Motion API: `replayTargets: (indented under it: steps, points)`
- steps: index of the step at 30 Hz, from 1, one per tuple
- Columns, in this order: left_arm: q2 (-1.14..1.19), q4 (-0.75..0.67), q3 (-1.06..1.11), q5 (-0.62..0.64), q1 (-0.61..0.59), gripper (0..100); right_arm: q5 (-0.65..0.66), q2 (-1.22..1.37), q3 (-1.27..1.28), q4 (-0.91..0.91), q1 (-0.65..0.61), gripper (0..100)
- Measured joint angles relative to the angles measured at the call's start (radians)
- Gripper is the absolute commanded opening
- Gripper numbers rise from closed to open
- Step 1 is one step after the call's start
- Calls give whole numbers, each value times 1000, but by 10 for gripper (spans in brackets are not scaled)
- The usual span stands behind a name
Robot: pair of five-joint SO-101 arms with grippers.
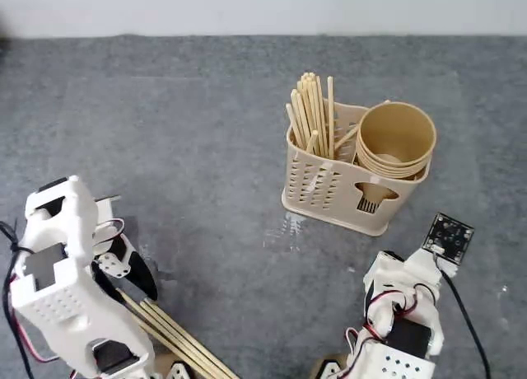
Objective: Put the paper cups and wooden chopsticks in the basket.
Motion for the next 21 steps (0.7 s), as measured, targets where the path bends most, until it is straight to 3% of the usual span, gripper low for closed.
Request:
replayTargets:
  steps: [13,21]
  points:
    - [0,-31,2,66,0,235,0,0,0,0,0,9]
    - [15,-31,-26,133,15,27,0,0,0,0,0,9]
